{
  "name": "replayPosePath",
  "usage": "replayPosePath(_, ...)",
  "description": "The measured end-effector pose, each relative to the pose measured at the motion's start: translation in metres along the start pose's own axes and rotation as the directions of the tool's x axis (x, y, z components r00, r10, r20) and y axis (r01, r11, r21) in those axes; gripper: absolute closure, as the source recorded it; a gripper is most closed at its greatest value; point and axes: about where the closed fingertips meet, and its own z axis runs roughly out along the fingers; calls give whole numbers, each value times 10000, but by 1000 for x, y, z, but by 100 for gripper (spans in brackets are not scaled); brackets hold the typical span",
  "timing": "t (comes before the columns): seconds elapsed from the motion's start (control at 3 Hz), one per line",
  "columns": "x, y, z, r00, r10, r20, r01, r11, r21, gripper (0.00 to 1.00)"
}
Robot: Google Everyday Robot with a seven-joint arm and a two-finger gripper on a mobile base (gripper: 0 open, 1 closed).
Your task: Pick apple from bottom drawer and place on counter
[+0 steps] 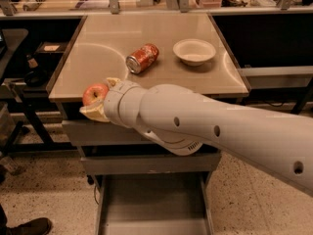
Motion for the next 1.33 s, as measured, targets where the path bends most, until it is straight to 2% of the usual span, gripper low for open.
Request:
replayPosePath(0.33,-19,-20,13,9989,228,416,-219,9995,-221,100)
replayPosePath(0.67,-26,-38,32,9978,385,546,-357,9981,-511,100)
replayPosePath(1.33,-35,-61,75,9989,345,310,-302,9910,-1306,100)
